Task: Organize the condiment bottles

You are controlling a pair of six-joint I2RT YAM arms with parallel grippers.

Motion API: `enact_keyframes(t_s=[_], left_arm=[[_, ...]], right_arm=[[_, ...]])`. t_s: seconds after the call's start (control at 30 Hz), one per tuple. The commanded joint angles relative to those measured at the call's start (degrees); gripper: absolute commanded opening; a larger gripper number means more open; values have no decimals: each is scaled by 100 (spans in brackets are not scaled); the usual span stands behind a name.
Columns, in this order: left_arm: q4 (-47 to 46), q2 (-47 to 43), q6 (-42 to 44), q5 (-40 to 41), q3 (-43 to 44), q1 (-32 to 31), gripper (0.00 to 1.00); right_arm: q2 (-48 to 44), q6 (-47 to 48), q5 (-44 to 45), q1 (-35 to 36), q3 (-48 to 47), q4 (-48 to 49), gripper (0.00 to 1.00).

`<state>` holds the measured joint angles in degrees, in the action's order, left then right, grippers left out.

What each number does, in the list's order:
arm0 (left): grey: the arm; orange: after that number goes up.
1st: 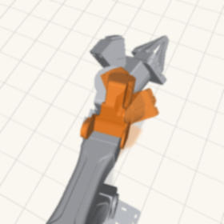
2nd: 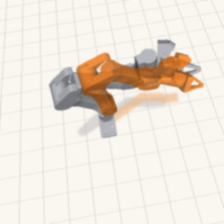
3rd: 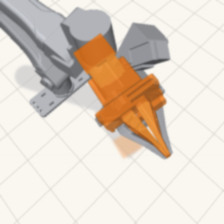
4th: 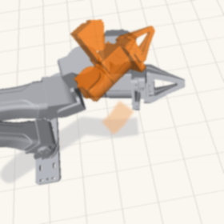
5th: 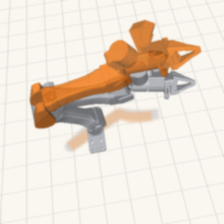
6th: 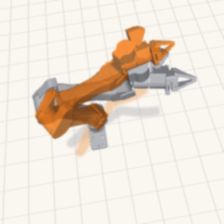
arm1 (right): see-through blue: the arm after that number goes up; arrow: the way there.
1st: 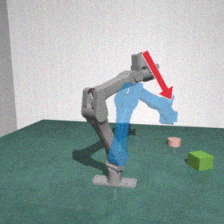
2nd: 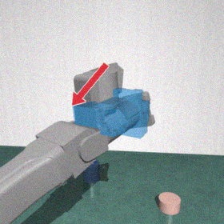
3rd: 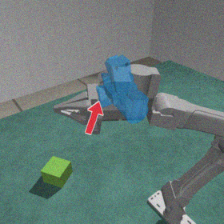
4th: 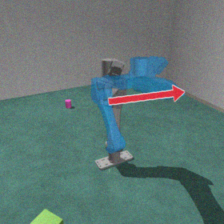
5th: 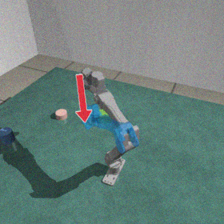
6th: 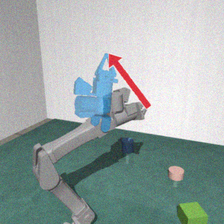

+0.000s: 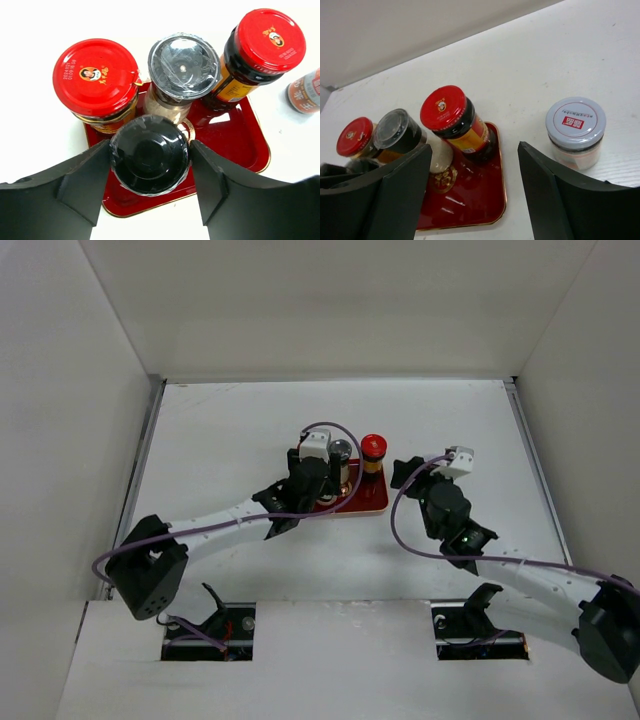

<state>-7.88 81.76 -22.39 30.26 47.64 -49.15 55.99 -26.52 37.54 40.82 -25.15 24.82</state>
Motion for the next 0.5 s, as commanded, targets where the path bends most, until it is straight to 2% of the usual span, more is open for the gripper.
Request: enact_keyframes(t_s=[0.0, 0.17, 0.33, 0.4, 0.43, 0.47], left_arm=[[-372, -213, 139, -134, 35, 15, 62], [-389, -64, 139, -205, -9, -29, 64], [-512, -159, 147, -152, -44, -117, 75], [-609, -352, 147, -117, -114, -108, 82], [-670, -484, 156, -100, -175, -91, 84], [-715, -616, 174, -91, -228, -73, 85]], right_arm=[[88, 165, 456, -70, -438, -12, 78], [184, 104, 605, -210, -412, -21, 81], [368, 165, 755, -543, -526, -29, 81], [500, 200, 755, -737, -640, -47, 71], [597, 226, 764, -833, -710, -65, 60], [693, 253, 790, -921, -798, -134, 43]])
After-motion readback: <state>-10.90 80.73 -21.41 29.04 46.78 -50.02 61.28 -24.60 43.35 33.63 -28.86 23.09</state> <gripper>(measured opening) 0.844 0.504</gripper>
